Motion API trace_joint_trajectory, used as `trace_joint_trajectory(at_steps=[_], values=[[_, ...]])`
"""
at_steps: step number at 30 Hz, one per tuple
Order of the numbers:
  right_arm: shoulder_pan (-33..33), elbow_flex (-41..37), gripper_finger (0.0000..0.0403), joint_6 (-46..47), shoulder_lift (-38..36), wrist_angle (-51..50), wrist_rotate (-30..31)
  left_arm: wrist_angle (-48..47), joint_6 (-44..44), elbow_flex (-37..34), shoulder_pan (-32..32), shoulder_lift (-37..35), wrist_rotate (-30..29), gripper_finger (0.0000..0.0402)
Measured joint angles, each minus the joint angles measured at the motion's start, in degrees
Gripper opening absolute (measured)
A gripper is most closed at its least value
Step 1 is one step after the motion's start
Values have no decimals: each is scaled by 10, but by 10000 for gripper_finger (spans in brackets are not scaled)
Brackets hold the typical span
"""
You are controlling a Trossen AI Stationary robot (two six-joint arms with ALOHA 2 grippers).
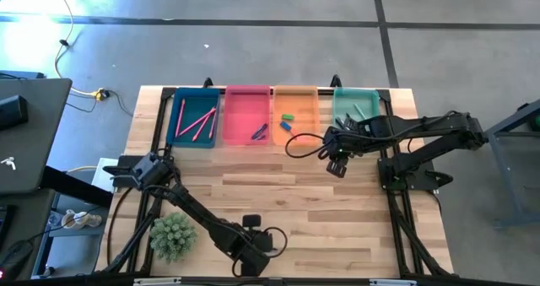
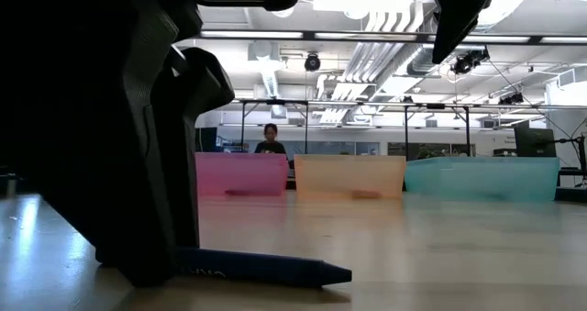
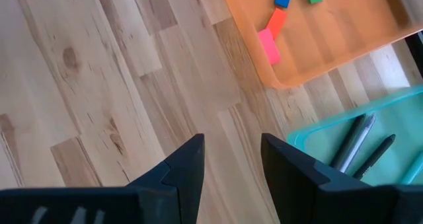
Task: Sort crayons/erasers/pens/pencils in bins
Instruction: Put the blue crayon into the pink bin
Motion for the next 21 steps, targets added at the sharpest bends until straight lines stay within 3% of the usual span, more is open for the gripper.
trace_joint_trajectory(at_steps=[11,21], values=[[0,8,140,0,-23,-37,18,0,-17,-1,0,1,7,8],[0,9,140,15,-110,-41,18,0,-36,-2,3,-4,33,3]])
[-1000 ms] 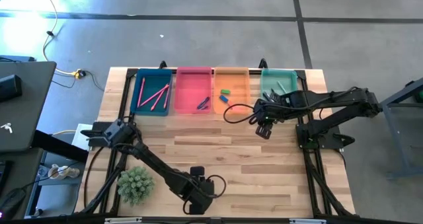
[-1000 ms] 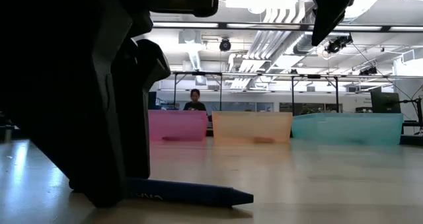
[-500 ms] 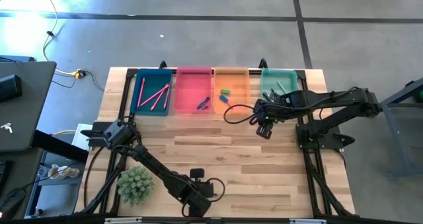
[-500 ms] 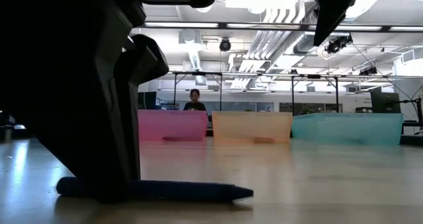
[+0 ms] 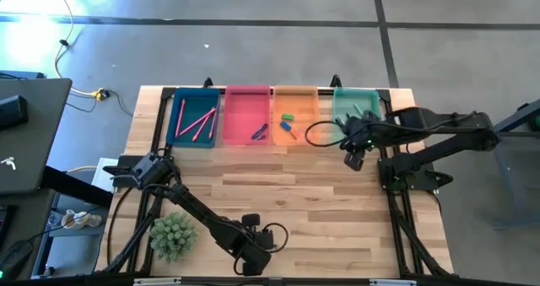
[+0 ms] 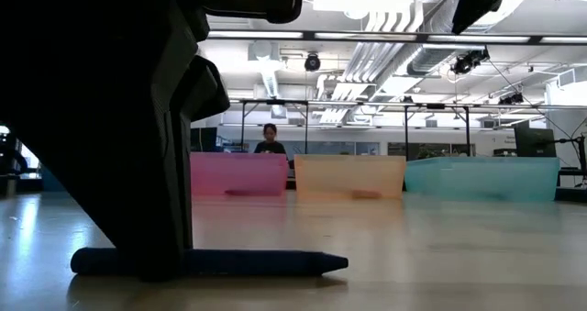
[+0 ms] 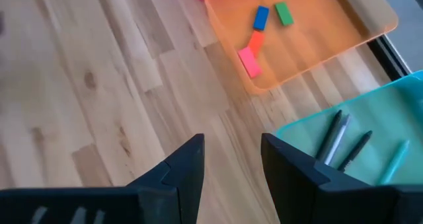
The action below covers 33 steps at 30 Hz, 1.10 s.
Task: Sort crayons/erasers/pens/pencils in bins
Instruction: Put the blue crayon into the pink bin
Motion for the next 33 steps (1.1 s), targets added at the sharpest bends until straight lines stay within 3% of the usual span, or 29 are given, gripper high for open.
trace_joint_trajectory(at_steps=[16,26,33], values=[[0,0,140,17,-61,-8,-30,7,68,-2,76,-52,10,1],[0,0,140,17,-61,-8,-33,6,158,-5,181,-118,-2,1],[0,0,140,15,-61,-11,-32,15,202,-65,262,-203,-26,1]])
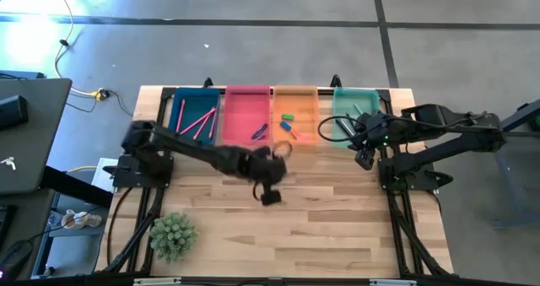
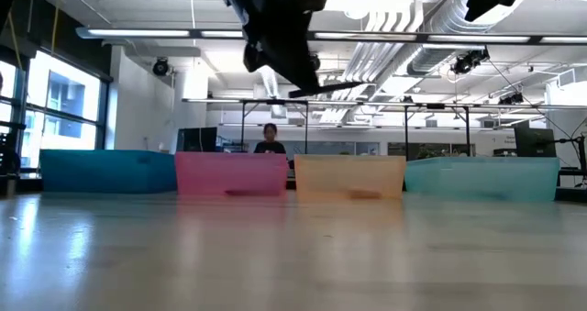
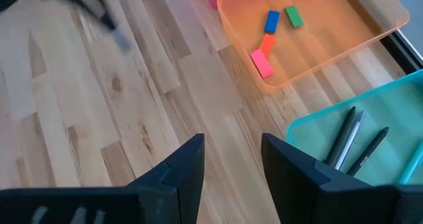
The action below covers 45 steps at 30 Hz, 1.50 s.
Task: Sort crayons/erasers/pens/pencils in bins
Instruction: Put the blue crayon into the pink bin
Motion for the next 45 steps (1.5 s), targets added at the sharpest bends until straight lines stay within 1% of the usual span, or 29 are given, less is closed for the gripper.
trace_joint_trajectory(at_steps=[5,10,13,16,19,22,29,32,39,45], values=[[0,0,140,0,0,0,0,26,15,-74,65,-76,-6,0],[0,0,140,0,1,1,0,69,23,-138,139,-137,-5,0],[0,0,140,0,3,2,1,85,38,-163,187,-158,-3,0],[0,0,140,2,3,3,15,85,46,-176,233,-169,3,0],[0,0,140,16,3,4,38,84,52,-182,277,-169,9,0],[0,0,140,34,3,4,56,85,60,-182,317,-169,33,0],[0,0,140,91,3,5,71,83,63,-182,394,-167,63,0],[0,0,140,115,3,5,95,82,71,-182,416,-157,78,0],[0,0,140,155,3,6,161,83,87,-182,431,-100,111,0],[0,0,140,182,3,14,184,82,95,-182,434,-65,113,0]])
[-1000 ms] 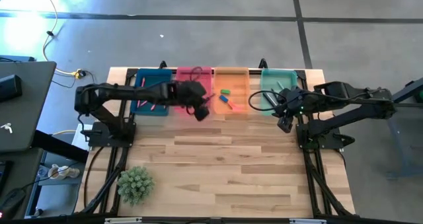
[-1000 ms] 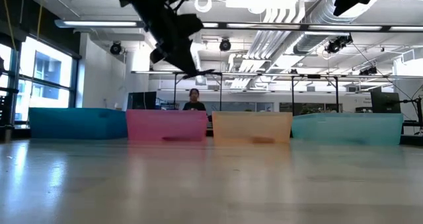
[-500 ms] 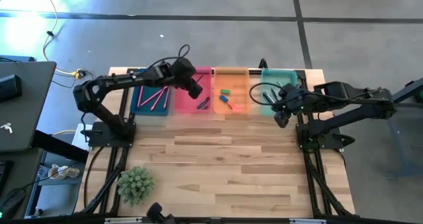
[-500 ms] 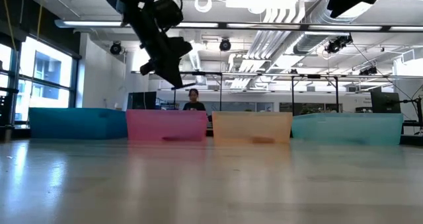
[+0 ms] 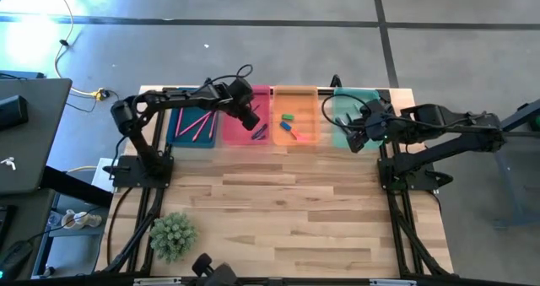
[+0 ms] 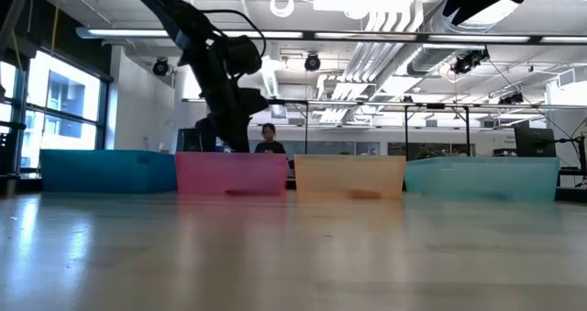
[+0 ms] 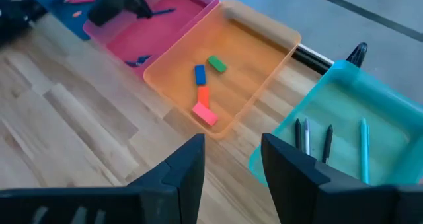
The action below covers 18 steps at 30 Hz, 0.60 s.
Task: Sort crayons/erasers/pens/pencils in bins
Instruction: Put the blue crayon into the pink bin
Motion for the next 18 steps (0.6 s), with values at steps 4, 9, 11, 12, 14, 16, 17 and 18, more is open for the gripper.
trace_joint_trajectory(at_steps=[4,9,11,12,14,16,17,18], values=[[0,0,140,11,0,9,23,0,0,0,4,16,8,0],[0,0,140,15,0,18,47,0,14,0,11,35,8,0],[0,0,140,29,0,19,52,0,25,0,15,38,9,0],[0,0,140,39,0,19,55,1,30,0,16,39,10,1],[0,0,140,53,0,19,57,0,30,0,16,43,12,3],[0,0,140,60,0,19,57,1,32,0,17,43,24,11],[0,0,140,59,0,19,57,4,35,0,17,43,31,17],[0,0,140,59,0,19,57,4,40,0,17,43,35,24]])
